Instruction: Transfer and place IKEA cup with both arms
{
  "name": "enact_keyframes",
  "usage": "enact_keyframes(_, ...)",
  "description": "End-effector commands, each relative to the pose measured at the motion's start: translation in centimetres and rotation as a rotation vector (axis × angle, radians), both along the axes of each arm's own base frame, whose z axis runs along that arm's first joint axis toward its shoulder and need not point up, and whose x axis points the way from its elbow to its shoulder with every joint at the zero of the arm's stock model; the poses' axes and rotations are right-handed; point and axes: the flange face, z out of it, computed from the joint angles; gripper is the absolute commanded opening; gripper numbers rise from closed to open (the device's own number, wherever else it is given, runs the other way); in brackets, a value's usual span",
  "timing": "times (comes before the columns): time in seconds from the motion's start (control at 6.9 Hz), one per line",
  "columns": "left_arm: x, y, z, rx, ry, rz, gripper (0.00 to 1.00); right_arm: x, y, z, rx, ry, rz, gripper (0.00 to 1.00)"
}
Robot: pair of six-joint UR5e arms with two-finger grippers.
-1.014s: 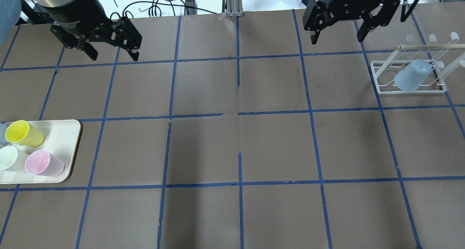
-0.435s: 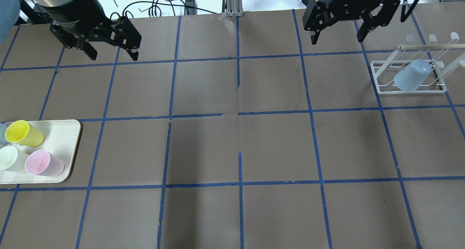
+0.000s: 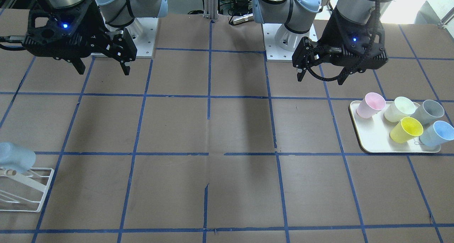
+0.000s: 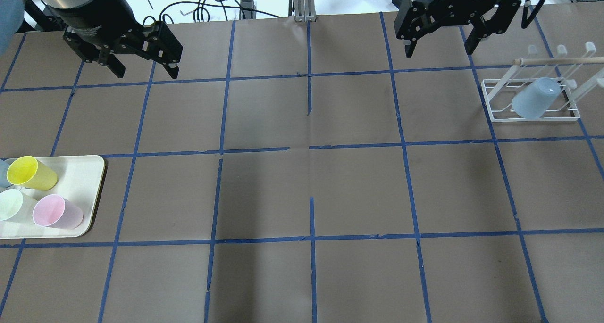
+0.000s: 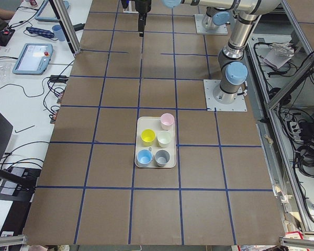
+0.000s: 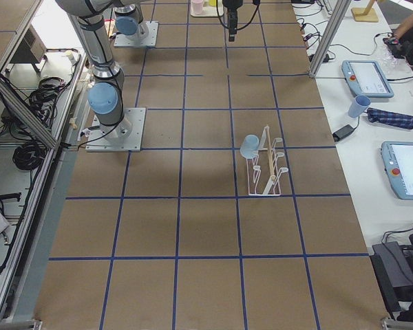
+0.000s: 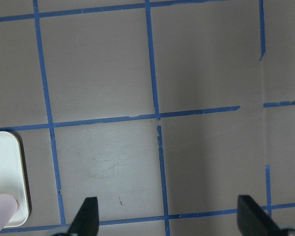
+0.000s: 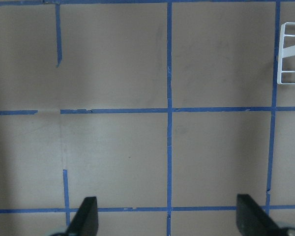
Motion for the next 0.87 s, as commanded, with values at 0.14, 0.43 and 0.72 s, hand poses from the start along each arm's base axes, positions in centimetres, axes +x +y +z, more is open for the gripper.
enact_keyframes(0.14,0.0,0.0,-0.1,0.002,0.000,0.000,1.00,-4.8,-1.2,-0.1,0.003,0.046,0.053,1.00)
enact_keyframes(0.43,0.0,0.1,-0.1,0.002,0.000,0.000,1.00,-11.5,-2.1,0.1,0.007,0.056,0.088,1.00)
enact_keyframes(0.72,0.1,0.0,0.0,-0.001,0.000,0.002,1.00,-18.6,-2.4,0.1,0.005,0.049,0.154,1.00)
